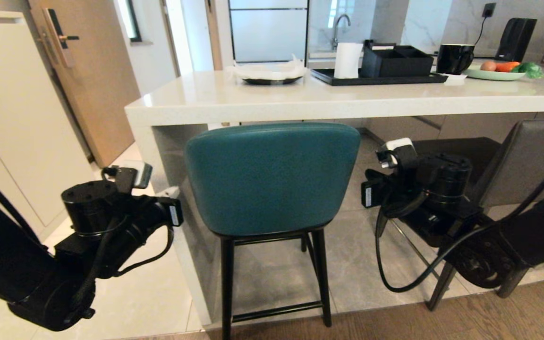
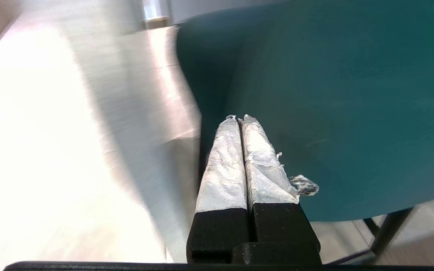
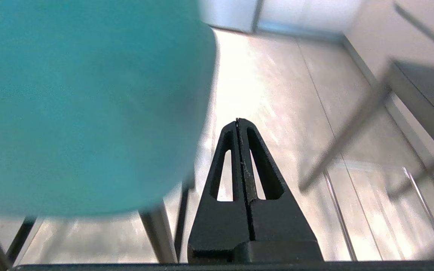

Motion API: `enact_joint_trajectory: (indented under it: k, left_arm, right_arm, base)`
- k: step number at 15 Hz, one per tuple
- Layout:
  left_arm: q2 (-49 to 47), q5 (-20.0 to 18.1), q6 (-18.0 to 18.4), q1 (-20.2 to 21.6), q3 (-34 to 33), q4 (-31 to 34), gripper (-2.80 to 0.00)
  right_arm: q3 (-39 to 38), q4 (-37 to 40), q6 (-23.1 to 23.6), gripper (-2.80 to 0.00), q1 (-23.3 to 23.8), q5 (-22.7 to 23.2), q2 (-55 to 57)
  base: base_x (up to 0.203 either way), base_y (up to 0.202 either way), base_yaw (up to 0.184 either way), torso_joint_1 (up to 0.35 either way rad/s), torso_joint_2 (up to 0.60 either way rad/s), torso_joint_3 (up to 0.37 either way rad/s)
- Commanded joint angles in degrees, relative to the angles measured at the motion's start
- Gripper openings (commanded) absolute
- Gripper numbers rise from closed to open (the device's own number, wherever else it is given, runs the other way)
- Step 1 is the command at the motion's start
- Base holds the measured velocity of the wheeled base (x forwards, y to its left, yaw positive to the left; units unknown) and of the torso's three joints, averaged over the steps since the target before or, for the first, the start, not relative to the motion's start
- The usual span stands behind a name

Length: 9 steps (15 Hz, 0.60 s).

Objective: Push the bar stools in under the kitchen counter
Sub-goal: Push the blue chair back under the dining table

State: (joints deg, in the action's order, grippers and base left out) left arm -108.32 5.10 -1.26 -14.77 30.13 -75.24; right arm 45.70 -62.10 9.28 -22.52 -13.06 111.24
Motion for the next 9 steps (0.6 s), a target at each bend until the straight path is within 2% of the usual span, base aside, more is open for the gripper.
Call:
enact_joint_trajectory:
  k: [1,6,9]
  left_arm:
    - [7.97,0.41,-0.71,2.32,-5.83,-0.43,-2.8]
    - [19.18,0.41,-2.1,3.66,-16.33,-0.37,-2.8]
    - [28.36,1.6,-2.46,3.77,-19.61,0.53,-2.8]
  right_arm:
    - [-8.16,-0.22,-1.72,-2.8,0.37,-0.87,-9.73]
    - [-18.64,0.13,-3.04,-2.8,0.91,-2.93,-24.01]
    - [-22.41,2.27,-2.89,-2.8,1.57,-4.17,-34.42]
  base:
    - [0.0,0.0,0.0,0.0,0.0,0.0]
    - [0.0,0.0,0.0,0.0,0.0,0.0]
    - [0.0,0.0,0.0,0.0,0.0,0.0]
